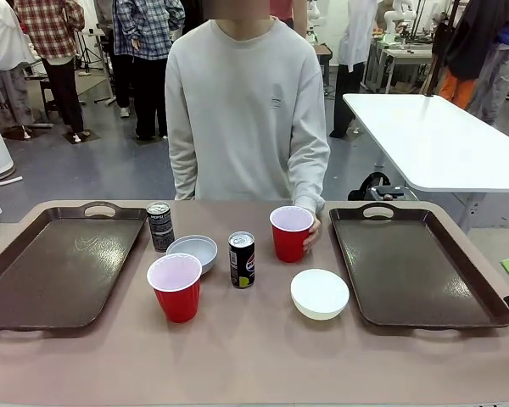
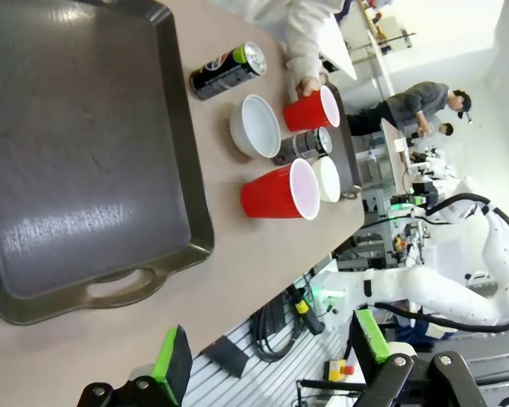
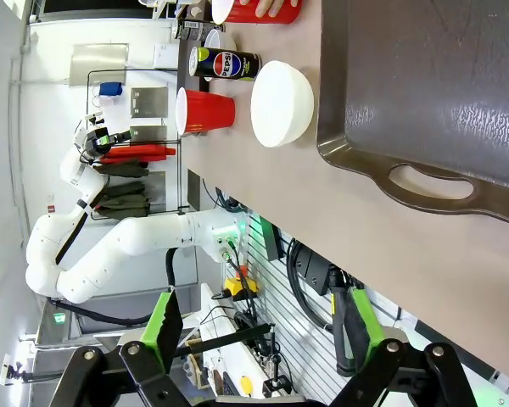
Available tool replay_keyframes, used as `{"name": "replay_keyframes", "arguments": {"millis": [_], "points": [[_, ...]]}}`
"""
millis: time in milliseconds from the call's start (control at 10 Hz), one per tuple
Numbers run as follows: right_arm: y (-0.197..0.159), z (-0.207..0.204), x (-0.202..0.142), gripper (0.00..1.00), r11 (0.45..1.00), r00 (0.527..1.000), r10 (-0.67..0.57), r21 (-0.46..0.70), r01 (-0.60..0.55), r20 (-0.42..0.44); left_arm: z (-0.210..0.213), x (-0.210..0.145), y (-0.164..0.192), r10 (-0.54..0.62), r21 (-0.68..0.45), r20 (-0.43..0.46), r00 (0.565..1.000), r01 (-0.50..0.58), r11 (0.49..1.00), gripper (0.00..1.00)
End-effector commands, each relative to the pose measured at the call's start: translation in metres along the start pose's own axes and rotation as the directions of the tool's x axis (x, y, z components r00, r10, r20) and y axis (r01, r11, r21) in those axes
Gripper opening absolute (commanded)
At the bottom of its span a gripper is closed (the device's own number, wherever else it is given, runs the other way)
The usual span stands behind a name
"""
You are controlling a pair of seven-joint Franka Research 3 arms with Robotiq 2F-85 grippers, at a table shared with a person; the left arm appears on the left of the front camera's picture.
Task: Prepare tableware on both trays.
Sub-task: Pick up a Picnic Bowl from the table and place it on a Handle tray.
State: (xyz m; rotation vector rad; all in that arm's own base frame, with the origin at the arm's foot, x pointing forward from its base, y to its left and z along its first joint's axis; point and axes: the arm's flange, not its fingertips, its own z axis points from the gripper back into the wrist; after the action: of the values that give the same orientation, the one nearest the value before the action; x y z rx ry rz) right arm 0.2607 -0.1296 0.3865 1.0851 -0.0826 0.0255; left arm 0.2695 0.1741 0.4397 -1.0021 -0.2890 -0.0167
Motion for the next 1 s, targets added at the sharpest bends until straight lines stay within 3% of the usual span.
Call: {"name": "replay_keyframes", "arguments": {"millis": [0, 200, 400, 600, 900], "points": [[-0.001, 0.000, -0.001, 1.00, 1.000, 1.000, 0.006, 0.011, -0.006, -0.004, -0.018, 0.002, -0.011, 0.023, 0.127, 0.033, 0.999, -0.027, 0.992, 1.00], [-0.001, 0.000, -0.001, 1.00, 1.000, 1.000, 0.006, 0.011, -0.006, -0.004, -0.067, 0.005, -0.070, -0.055, 0.370, 0.021, 0.998, 0.043, 0.928, 1.00], [-0.001, 0.000, -0.001, 1.00, 1.000, 1.000, 0.006, 0.011, -0.006, -0.004, -0.104, 0.009, -0.119, -0.138, 0.547, 0.013, 0.990, 0.108, 0.830, 1.00], [-0.001, 0.000, -0.001, 1.00, 1.000, 1.000, 0.006, 0.011, -0.006, -0.004, -0.164, 0.015, -0.172, -0.225, 0.684, -0.064, 0.972, 0.207, 0.699, 1.00], [-0.001, 0.000, -0.001, 1.00, 1.000, 1.000, 0.006, 0.011, -0.006, -0.004, -0.266, 0.024, -0.202, -0.209, 0.831, -0.193, 0.959, 0.273, 0.485, 1.00]]}}
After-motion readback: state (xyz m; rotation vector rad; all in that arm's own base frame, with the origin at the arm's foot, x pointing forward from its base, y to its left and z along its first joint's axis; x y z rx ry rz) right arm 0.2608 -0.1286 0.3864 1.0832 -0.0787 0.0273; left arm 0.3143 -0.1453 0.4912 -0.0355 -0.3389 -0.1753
